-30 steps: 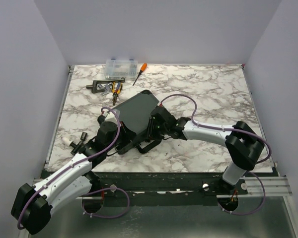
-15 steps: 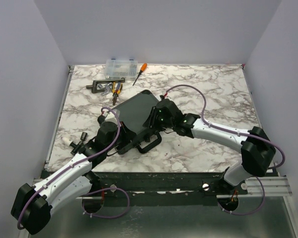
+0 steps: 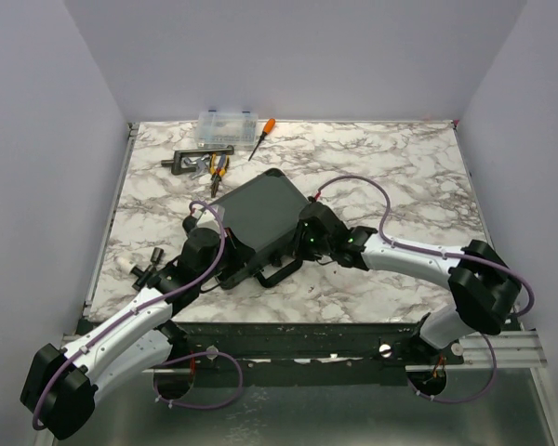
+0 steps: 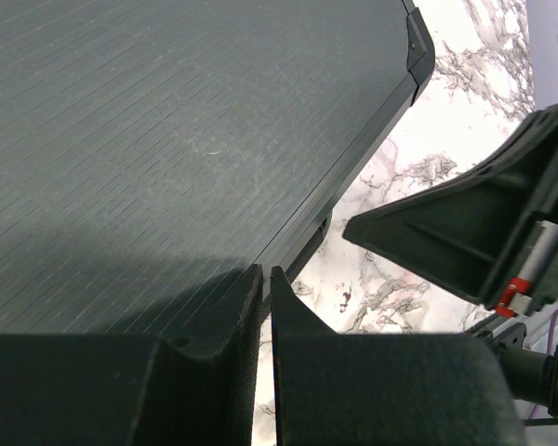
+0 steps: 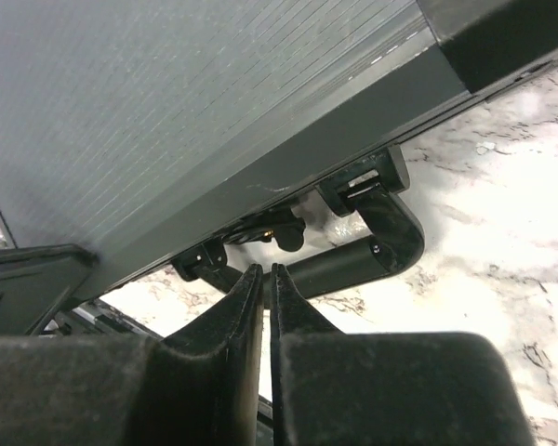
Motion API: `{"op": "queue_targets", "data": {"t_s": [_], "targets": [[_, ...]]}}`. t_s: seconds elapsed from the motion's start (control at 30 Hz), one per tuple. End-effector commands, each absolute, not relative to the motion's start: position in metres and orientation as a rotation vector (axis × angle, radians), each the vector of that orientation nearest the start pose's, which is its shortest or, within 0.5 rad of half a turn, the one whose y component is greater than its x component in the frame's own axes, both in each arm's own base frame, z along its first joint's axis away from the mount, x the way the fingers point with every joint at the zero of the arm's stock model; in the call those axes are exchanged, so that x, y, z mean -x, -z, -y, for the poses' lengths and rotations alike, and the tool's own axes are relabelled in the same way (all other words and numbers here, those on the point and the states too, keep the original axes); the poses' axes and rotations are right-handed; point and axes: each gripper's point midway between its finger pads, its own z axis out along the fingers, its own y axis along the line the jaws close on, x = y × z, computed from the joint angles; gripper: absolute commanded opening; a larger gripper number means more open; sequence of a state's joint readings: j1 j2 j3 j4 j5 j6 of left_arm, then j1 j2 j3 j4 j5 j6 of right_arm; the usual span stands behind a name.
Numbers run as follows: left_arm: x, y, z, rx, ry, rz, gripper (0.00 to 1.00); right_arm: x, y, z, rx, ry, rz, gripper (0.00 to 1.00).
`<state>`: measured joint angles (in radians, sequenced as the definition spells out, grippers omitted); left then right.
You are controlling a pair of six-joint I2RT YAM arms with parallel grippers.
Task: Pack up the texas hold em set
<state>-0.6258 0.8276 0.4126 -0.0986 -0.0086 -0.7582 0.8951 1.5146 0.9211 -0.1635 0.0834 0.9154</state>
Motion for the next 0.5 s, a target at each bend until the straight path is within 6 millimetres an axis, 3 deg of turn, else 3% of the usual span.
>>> {"op": "queue_targets", "data": {"t_s": [0.0,0.47], "targets": [[-0.176,-0.044,0.164,0.108,0.620,-2.480,0.08,-0.242,-0.088,-0.342,-0.067,-0.827,-2.475,0.10],[-0.175,-0.043,0.164,0.104,0.620,-2.482,0.08,-0.230,-0.057,-0.352,-0.074,-0.871,-2.553,0.09]]}}
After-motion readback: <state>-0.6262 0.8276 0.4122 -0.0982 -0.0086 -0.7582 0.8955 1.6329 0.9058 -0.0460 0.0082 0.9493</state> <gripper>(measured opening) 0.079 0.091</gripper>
